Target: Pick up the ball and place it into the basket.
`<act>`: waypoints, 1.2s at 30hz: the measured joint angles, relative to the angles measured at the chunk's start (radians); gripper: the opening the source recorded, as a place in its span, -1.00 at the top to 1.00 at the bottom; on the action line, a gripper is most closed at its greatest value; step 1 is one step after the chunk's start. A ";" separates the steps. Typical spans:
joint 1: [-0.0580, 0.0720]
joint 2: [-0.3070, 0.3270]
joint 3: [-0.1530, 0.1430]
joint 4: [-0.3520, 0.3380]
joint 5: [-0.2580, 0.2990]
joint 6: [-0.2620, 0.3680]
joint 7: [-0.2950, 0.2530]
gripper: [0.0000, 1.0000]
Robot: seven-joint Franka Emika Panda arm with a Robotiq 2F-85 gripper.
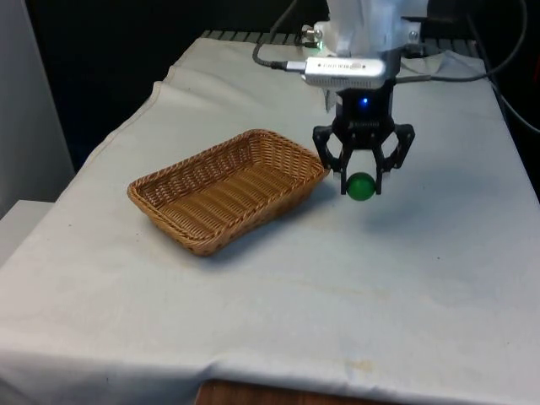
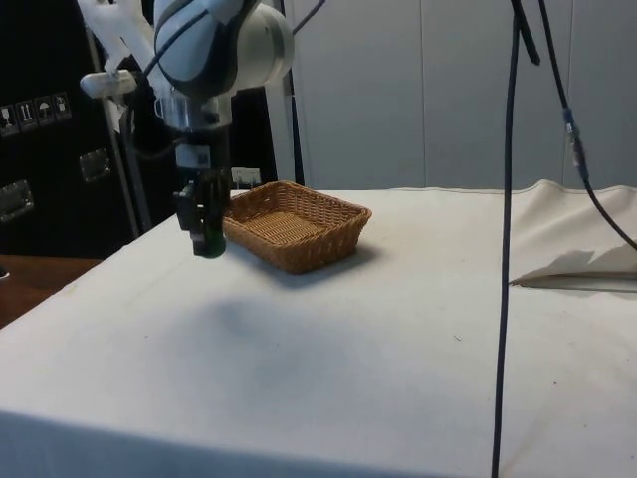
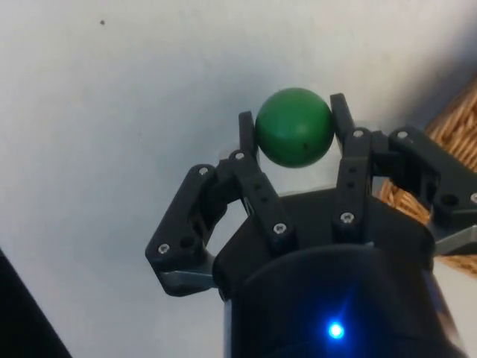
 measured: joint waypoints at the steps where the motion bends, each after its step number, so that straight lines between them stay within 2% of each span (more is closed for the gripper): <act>1: 0.002 -0.015 -0.003 -0.005 -0.008 -0.008 0.002 0.99; 22: 0.009 -0.159 -0.017 -0.055 -0.093 -0.073 0.014 0.99; 31: 0.009 -0.167 -0.019 -0.059 -0.094 -0.076 0.011 0.99; 36: 0.008 -0.167 -0.034 -0.063 -0.094 -0.076 -0.004 0.99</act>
